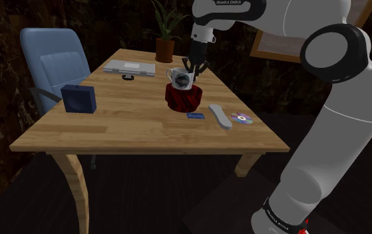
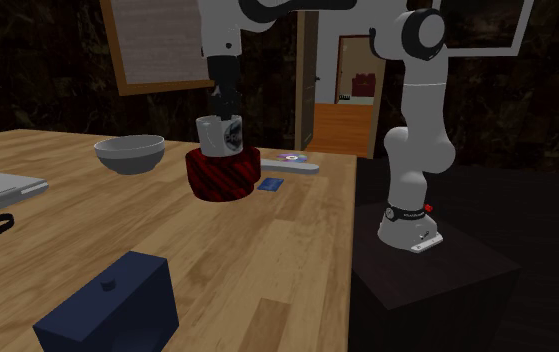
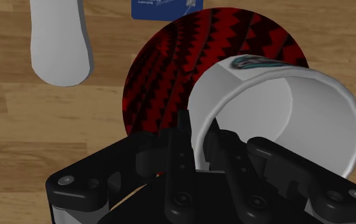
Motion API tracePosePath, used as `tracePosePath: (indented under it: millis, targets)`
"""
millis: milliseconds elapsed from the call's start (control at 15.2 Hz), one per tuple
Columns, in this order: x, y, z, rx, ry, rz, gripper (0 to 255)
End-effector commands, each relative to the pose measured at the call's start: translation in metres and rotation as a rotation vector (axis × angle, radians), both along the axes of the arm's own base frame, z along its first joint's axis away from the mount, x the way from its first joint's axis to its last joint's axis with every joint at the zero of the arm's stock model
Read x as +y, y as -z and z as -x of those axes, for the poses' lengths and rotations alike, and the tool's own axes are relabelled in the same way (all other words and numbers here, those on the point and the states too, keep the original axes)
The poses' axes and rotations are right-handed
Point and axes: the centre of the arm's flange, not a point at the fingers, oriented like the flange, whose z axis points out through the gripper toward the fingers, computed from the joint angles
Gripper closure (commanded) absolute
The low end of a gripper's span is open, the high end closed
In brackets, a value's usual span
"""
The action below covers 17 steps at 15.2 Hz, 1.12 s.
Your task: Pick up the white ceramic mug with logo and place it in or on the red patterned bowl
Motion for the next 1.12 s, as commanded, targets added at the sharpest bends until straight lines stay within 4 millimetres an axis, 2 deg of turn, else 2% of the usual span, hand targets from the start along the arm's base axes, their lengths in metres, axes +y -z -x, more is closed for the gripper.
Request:
tracePosePath:
  millis: [0,198,264,594,858,1056]
  targets:
    - [0.000,0.000,0.000,0.000,0.000,0.000,255]
    - [0.000,0.000,0.000,0.000,0.000,0.000,255]
    - [0.000,0.000,0.000,0.000,0.000,0.000,0]
    - [0.000,0.000,0.000,0.000,0.000,0.000,0]
    - [-0.003,-0.050,-0.001,0.000,0.000,0.000,0]
    - [-0.003,-0.050,0.000,0.000,0.000,0.000,0]
